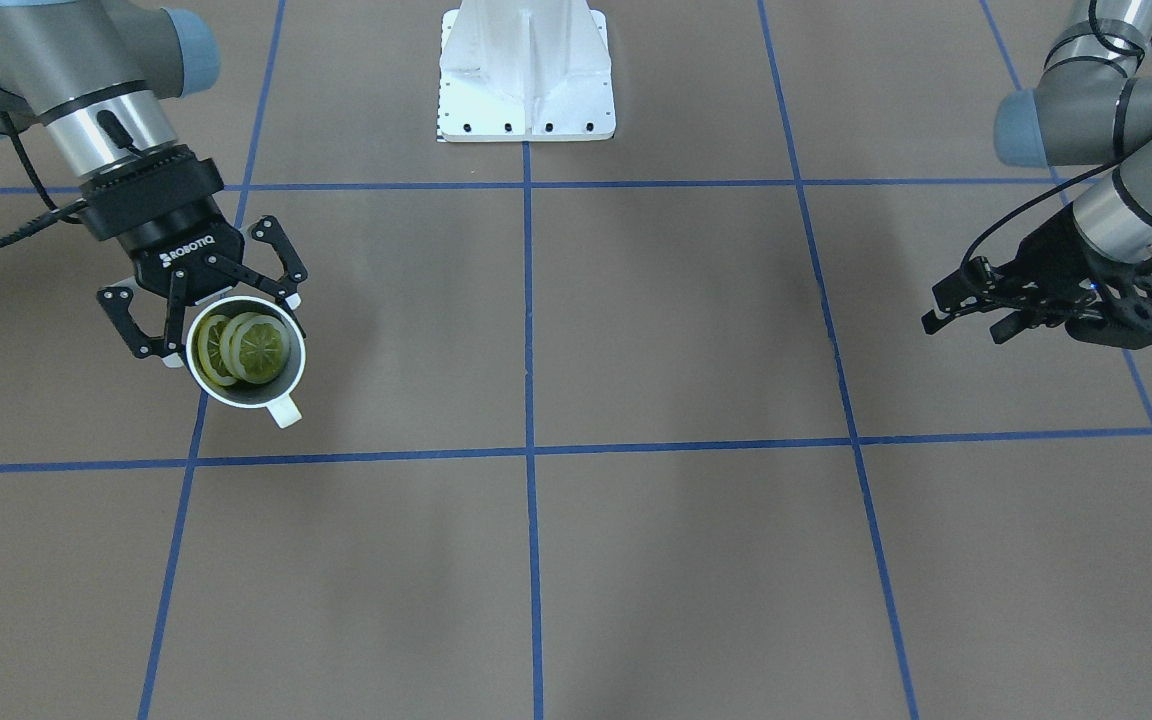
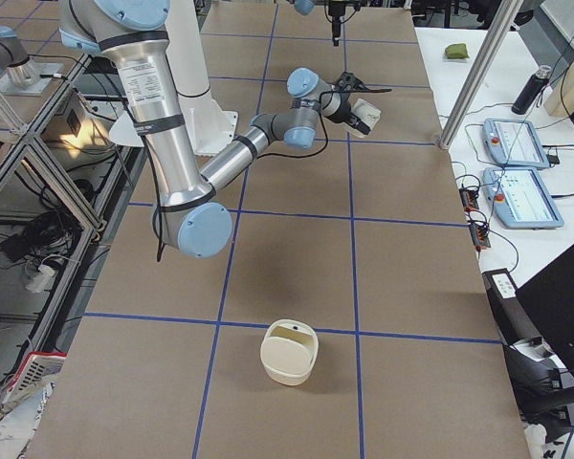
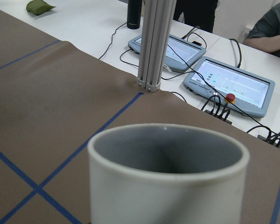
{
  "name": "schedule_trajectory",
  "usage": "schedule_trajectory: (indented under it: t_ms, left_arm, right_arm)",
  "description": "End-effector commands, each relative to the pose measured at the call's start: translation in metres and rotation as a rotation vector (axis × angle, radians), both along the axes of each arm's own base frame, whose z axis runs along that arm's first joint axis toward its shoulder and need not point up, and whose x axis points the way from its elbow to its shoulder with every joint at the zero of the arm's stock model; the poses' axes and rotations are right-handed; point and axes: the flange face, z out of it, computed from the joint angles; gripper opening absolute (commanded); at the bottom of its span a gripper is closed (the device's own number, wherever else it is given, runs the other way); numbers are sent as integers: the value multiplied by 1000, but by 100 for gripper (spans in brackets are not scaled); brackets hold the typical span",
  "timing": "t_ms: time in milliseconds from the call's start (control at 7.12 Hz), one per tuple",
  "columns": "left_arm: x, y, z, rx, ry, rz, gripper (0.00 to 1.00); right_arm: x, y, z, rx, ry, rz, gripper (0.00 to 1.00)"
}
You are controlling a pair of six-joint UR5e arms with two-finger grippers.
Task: Left arm hands cup to right arm to dump lemon
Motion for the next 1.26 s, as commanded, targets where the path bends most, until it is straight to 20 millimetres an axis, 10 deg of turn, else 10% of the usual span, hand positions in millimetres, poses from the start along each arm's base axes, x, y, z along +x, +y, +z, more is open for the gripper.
schedule_trajectory:
  t_ms: [0, 1123]
  left_arm:
    - [-20, 2, 33, 77, -98, 9, 100]
    - [-55, 2, 37, 82, -142, 27, 100]
  right_arm:
    - [50, 29, 26, -85, -43, 45, 24]
    - [205, 130, 228, -126, -341, 237, 23]
